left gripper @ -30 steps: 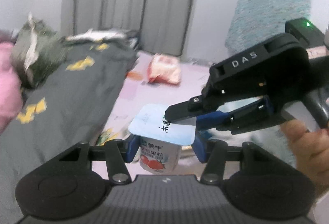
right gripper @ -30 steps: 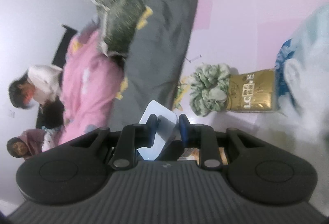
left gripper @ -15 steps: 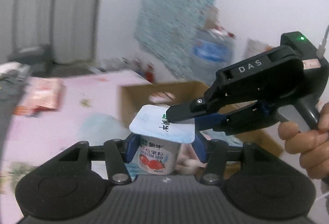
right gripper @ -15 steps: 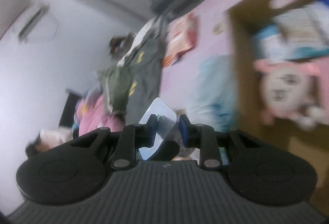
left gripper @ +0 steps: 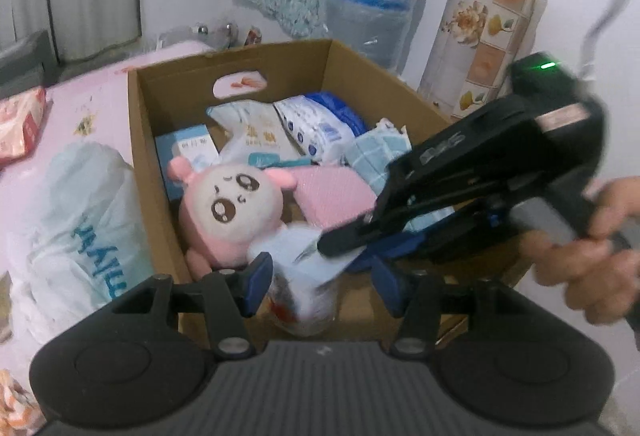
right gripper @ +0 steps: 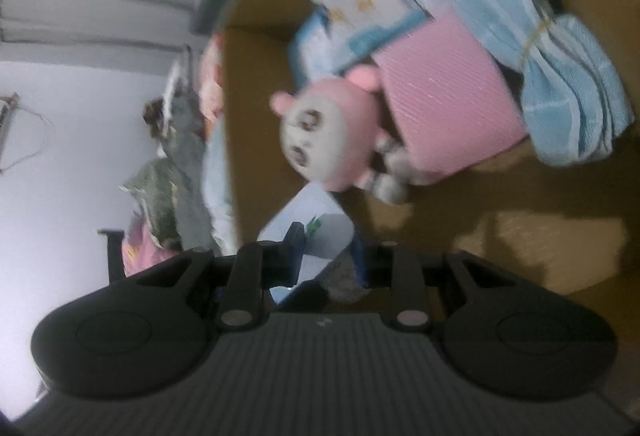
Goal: Organize soft objects
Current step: 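Lower the yogurt cup into the box and open the right gripper, then move the right gripper back to the orange-striped towel roll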
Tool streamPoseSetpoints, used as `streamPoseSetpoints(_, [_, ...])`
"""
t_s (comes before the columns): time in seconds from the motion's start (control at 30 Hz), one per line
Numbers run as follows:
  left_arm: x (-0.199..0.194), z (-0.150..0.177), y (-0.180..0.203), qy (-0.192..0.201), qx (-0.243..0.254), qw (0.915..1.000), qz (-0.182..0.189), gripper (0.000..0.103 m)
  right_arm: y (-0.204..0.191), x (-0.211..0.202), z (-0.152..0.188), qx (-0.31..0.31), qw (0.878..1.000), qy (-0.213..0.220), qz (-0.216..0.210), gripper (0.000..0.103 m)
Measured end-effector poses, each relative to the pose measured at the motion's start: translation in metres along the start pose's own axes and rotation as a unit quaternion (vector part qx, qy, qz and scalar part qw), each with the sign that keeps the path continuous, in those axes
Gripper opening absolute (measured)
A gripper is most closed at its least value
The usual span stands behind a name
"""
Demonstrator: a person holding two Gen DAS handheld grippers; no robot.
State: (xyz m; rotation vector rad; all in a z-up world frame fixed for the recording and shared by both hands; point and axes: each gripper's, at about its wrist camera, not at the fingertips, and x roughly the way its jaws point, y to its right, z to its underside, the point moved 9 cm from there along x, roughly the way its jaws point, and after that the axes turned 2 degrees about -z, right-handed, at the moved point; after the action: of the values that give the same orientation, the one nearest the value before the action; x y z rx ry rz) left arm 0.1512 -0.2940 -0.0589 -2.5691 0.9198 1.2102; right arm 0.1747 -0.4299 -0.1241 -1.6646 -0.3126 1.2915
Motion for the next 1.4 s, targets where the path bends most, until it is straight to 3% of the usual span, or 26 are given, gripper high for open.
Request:
streamPoseSetpoints(0.17, [-0.024, -0.013, -0.003, 0.040, 0.012, 0.9991, -0.010, 0.065, 0.017, 0.017, -0.007, -0.017, 0.999, -0.021, 0.043, 0.027])
streamPoseSetpoints(0.37, [-0.056, -0.011, -0.025, 0.074, -0.020, 0.9970, -0.010, 0.067, 0.012, 0.025, -0.008, -0.039, 0.998, -0.015, 0.047, 0.028])
streamPoseSetpoints(0.6, [-0.084, 0.017, -0.090, 0.077, -0.076, 0.9920, -0.066, 0.070, -0.001, 0.038, 0.000, -0.084, 0.995, -0.051, 0.032, 0.023])
streamPoseSetpoints(0.8, [-0.106, 0.044, -0.145, 0.084, -0.138, 0.9806, -0.111, 0.070, -0.008, 0.053, 0.022, -0.089, 0.991, -0.096, 0.024, 0.023])
streamPoseSetpoints(1.07, [-0.128, 0.072, -0.180, 0.101, -0.174, 0.9692, -0.142, 0.074, -0.030, 0.035, 0.024, -0.135, 0.987, -0.051, 0.069, 0.029])
streamPoseSetpoints(1.23, [-0.136, 0.093, -0.195, 0.097, -0.180, 0.9654, -0.161, 0.074, -0.057, 0.013, 0.020, -0.160, 0.986, -0.008, 0.056, 0.032])
streamPoseSetpoints(1.4, [-0.140, 0.108, -0.207, 0.095, -0.177, 0.9617, -0.187, 0.074, -0.112, -0.006, 0.021, -0.250, 0.964, 0.054, 0.070, 0.037])
